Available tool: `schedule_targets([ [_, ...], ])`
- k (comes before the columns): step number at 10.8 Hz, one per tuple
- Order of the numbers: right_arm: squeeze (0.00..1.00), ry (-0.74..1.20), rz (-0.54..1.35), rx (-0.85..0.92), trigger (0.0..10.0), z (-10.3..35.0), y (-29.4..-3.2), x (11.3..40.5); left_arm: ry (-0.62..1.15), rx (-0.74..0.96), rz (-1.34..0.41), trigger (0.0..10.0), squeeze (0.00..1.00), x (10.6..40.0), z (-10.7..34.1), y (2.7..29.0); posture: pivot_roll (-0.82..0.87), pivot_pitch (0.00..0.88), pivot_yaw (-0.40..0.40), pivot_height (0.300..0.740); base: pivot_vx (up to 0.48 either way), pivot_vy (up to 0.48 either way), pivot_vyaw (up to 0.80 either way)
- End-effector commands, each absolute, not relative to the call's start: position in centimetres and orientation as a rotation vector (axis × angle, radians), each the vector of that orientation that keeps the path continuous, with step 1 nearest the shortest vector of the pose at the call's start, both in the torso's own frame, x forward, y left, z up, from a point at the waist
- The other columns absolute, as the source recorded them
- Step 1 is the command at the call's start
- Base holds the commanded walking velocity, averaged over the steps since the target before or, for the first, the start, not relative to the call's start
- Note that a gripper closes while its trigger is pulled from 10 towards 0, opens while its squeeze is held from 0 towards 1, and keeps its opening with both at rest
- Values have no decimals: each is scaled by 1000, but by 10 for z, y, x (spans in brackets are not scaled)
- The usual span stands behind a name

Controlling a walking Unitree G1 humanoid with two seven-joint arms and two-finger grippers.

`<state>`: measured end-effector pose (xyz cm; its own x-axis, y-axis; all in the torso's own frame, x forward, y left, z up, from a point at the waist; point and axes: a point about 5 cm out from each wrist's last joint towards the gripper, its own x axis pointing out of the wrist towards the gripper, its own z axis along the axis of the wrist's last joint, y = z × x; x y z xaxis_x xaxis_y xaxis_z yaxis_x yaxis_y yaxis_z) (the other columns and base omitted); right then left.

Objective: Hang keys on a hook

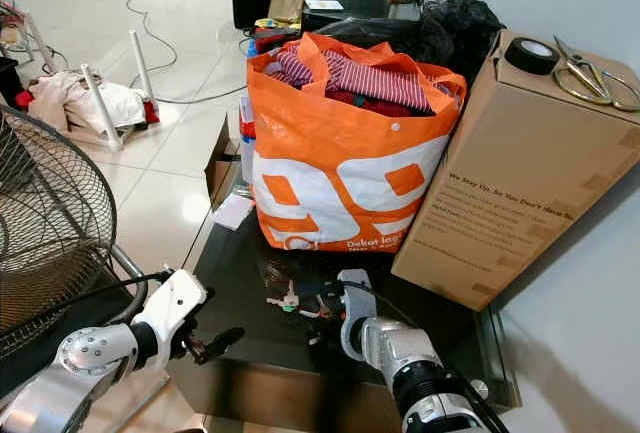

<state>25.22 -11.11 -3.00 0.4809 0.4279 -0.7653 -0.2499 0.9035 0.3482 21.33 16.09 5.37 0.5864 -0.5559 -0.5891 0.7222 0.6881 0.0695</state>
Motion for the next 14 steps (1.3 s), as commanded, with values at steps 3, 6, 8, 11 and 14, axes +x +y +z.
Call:
schedule_targets([
  [3,0,980,407,199,0,-29,-114,256,560,333,-778,10000,98,215,56,157,86,0,-113,740,0,0,0],
  [6,0,980,406,201,0,-29,-114,256,560,333,-781,10000,94,215,56,157,88,0,-113,740,0,0,0],
  [8,0,978,405,201,0,-30,-113,256,562,334,-783,10000,94,214,56,157,88,0,-111,740,0,0,0],
  [11,0,977,401,201,0,-31,-113,256,562,335,-785,10000,98,214,56,157,88,0,-109,740,0,0,0],
  [14,0,973,404,205,0,-31,-113,256,564,333,-787,10000,98,214,57,157,86,0,-110,740,0,0,0],
])
